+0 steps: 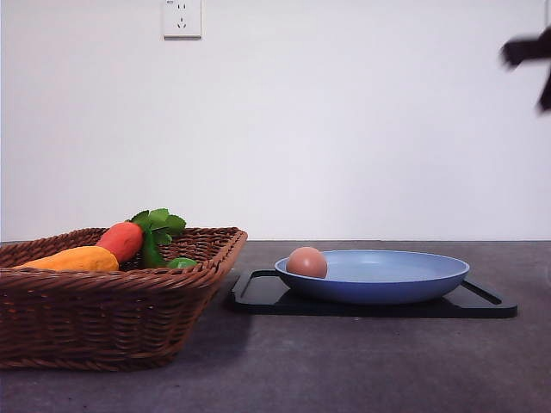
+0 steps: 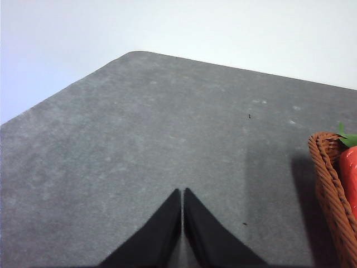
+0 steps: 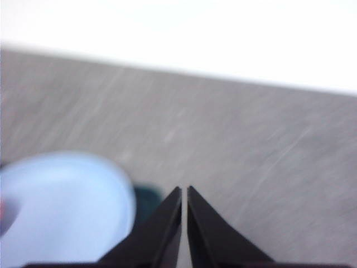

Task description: Transfer egg from basket to plate and serve

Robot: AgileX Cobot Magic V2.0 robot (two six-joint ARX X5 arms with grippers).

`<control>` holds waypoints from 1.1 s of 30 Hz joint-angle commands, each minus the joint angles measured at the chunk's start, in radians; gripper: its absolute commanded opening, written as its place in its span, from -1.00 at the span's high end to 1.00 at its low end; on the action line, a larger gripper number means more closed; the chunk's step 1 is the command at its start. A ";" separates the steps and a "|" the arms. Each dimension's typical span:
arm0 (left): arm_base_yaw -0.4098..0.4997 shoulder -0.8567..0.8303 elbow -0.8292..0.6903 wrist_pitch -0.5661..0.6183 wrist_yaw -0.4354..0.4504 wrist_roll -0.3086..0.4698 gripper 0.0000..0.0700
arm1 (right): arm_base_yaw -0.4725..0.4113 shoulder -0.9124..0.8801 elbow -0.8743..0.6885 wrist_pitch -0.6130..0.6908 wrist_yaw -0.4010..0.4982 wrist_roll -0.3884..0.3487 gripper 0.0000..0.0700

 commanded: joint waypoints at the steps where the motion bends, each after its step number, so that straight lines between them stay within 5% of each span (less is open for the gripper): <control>1: 0.000 -0.002 -0.023 -0.016 0.001 -0.005 1.00 | -0.039 -0.065 -0.026 -0.001 -0.022 -0.033 1.00; 13: 0.000 -0.002 -0.023 -0.016 0.001 -0.005 1.00 | -0.394 -0.505 -0.321 -0.008 -0.416 -0.036 1.00; 33: 0.000 -0.002 -0.023 -0.016 0.001 -0.005 1.00 | -0.406 -0.606 -0.398 -0.258 -0.494 -0.027 1.00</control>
